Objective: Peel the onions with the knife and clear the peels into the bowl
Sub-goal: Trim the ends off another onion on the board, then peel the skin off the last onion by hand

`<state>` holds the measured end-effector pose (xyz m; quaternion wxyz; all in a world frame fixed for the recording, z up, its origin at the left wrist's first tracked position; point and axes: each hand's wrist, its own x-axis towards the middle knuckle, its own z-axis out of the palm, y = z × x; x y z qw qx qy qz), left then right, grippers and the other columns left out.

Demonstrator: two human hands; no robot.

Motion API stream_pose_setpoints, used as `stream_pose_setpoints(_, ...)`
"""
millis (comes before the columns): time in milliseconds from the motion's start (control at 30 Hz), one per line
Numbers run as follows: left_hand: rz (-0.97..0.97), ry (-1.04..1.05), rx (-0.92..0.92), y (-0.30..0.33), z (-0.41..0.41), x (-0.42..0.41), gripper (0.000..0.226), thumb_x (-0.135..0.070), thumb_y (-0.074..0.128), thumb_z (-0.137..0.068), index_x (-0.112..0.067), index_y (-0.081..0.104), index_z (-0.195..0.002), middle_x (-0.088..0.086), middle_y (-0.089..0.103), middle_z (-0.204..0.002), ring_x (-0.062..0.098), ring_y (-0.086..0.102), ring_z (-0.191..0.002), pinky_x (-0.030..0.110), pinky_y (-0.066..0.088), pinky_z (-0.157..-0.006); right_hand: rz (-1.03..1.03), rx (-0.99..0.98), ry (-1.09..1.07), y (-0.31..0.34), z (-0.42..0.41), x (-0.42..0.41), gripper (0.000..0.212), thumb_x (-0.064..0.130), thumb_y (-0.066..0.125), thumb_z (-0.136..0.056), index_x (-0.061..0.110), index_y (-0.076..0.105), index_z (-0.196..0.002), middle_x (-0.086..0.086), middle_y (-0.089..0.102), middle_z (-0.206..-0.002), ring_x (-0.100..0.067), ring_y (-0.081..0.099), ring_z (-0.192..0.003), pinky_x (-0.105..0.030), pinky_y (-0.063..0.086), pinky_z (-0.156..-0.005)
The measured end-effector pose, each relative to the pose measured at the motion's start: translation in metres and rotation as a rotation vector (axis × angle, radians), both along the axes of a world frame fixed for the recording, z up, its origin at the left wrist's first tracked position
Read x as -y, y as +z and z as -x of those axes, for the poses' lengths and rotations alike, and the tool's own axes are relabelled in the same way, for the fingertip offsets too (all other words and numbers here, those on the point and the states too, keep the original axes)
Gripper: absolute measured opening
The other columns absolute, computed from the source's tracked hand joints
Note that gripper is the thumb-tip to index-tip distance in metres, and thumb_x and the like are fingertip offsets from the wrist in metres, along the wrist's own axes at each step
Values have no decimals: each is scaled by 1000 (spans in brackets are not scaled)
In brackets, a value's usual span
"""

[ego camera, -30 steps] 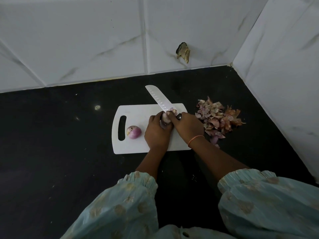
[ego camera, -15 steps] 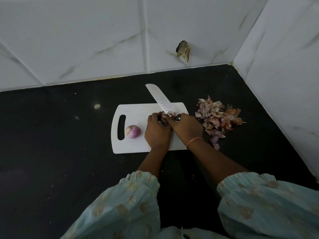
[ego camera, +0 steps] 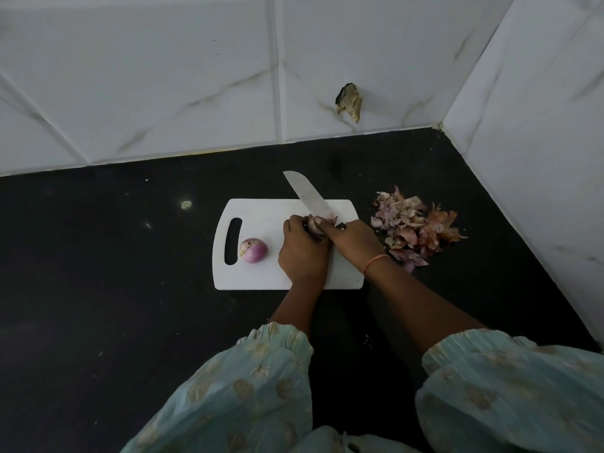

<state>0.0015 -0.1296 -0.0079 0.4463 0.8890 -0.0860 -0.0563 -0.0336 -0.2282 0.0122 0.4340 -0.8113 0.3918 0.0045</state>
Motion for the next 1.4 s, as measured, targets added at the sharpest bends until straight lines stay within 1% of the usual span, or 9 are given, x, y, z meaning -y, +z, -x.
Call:
stream_pose_setpoints(267, -22, -43, 56, -2, 3, 4, 36, -47, 67, -86, -22, 45, -101, -6, 53, -108, 19, 59, -77, 31, 43, -61, -247, 81, -139, 11, 12, -2, 50, 62, 68, -81, 20, 55, -56, 10, 45, -37, -13, 46, -45, -27, 33, -48)
stream_pose_setpoints(433, -46, -70, 104, -4, 5, 3, 36, -42, 69, -86, -22, 45, -103, -6, 53, -111, 20, 59, -77, 33, 48, -58, -316, 19, -174, 20, 16, -5, 52, 66, 65, -80, 17, 56, -66, -1, 48, -52, -15, 43, -44, -25, 32, -45)
stream_pose_setpoints(567, -43, -68, 98, -1, 5, 3, 35, -39, 69, -85, -22, 46, -105, -5, 53, -112, 22, 61, -80, 32, 45, -58, -387, 49, -214, 32, 15, -6, 59, 72, 62, -77, 18, 49, -59, -1, 41, -46, -14, 35, -34, -20, 27, -40)
stream_pose_setpoints(633, -31, -51, 65, 0, 6, 2, 38, -40, 70, -83, -22, 45, -106, -5, 54, -112, 24, 62, -83, 32, 41, -61, -332, 107, -245, 38, 16, 2, 58, 72, 64, -75, 17, 53, -60, -3, 49, -49, -16, 42, -38, -23, 35, -42)
stream_pose_setpoints(767, -22, -79, 30, 2, -1, -7, 48, -46, 74, -80, -23, 48, -112, -7, 56, -115, 19, 63, -90, 30, 40, -66, -104, 130, -329, 37, 33, 31, 59, 73, 62, -74, 15, 69, -81, -1, 70, -74, -19, 66, -67, -37, 56, -75)
stream_pose_setpoints(867, -39, -88, 10, 4, -4, -8, 50, -46, 75, -80, -23, 50, -117, -7, 56, -120, 19, 63, -95, 29, 40, -68, 35, 153, -363, 36, 52, 47, 54, 69, 60, -76, 17, 70, -88, 2, 73, -85, -19, 68, -79, -39, 54, -80)
stream_pose_setpoints(1000, -29, -89, -12, 5, -4, -9, 54, -47, 75, -80, -26, 51, -123, -8, 56, -125, 17, 64, -102, 28, 41, -71, 248, 49, -357, 43, 71, 57, 33, 31, 66, -90, 7, 66, -114, -11, 64, -112, -29, 60, -104, -29, 38, -78)
stream_pose_setpoints(1133, 14, -146, -32, 7, -7, -12, 69, -44, 80, -78, -33, 46, -137, -7, 51, -133, 14, 60, -107, 26, 41, -72, 329, 8, -346, 44, 76, 58, 39, 15, 67, -89, 7, 59, -126, -15, 55, -127, -34, 56, -116, -37, 44, -87)
stream_pose_setpoints(1400, -64, -421, -41, 8, -28, -21, 82, -8, 72, -84, -36, 33, -151, -1, 32, -154, 18, 54, -121, 13, 41, -72, 411, 152, -331, 47, 71, 49, 24, 24, 51, -100, 7, 57, -116, -6, 54, -106, -15, 50, -93, -31, 40, -77)
